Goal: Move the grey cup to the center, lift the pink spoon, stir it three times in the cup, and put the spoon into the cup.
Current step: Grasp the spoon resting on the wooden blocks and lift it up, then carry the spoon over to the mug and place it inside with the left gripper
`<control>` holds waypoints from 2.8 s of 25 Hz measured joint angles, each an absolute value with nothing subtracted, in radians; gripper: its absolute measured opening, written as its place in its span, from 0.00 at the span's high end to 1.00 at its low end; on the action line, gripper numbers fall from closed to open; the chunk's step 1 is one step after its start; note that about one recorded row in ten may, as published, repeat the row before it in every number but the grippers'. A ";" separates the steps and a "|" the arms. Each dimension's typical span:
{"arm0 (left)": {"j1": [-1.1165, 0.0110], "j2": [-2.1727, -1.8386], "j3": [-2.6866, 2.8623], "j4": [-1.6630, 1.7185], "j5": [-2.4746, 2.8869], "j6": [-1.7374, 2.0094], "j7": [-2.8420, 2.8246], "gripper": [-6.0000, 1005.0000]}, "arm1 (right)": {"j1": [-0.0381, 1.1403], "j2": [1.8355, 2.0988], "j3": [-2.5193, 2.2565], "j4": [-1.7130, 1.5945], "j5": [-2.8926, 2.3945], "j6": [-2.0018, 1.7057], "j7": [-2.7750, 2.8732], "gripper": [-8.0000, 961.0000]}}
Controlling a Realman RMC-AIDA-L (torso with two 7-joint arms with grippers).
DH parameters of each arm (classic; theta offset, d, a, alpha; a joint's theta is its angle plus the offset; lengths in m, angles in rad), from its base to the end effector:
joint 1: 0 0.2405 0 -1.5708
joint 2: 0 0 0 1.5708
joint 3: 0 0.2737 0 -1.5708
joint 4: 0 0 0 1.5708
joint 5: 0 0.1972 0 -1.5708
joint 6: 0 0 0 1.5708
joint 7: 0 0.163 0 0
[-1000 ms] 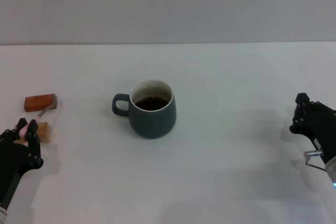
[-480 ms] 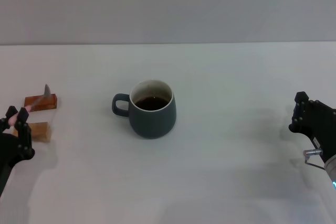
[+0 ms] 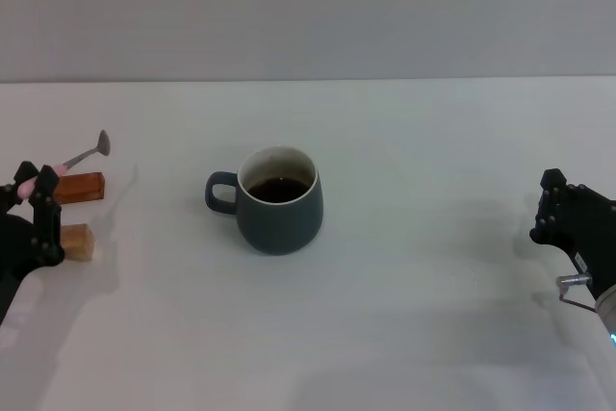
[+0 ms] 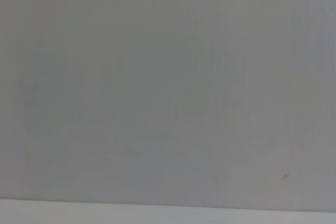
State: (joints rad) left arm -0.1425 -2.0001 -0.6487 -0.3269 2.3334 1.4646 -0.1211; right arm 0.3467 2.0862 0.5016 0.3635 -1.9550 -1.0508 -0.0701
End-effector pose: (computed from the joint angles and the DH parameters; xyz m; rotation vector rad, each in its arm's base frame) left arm -0.3403 0.2499 -0.0054 -1.6368 -0.4165 -0.8362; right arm 0.3269 0.3163 -0.0717 -1.6970 0.6364 0.5869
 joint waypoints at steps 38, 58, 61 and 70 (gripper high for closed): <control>0.008 -1.801 -0.903 -0.840 2.869 1.263 -0.343 0.85 | 0.097 2.091 0.750 0.320 -1.842 -1.428 -0.082 0.99; -0.103 -1.864 -0.834 -0.789 2.889 1.237 -0.358 0.85 | 0.106 2.091 0.751 0.317 -1.840 -1.375 -0.079 0.99; -0.120 -1.877 -0.831 -0.759 2.889 1.236 -0.363 0.85 | 0.106 2.090 0.751 0.318 -1.840 -1.375 -0.079 0.99; -0.178 -1.911 -0.832 -0.671 2.888 1.235 -0.365 0.85 | 0.107 2.089 0.750 0.321 -1.842 -1.376 -0.080 0.99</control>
State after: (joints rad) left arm -0.1783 -1.9108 -0.8318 -0.6713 2.8881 1.2346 -0.3651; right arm 0.1073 2.0892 0.7501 0.3207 -1.8418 -1.3758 -0.0798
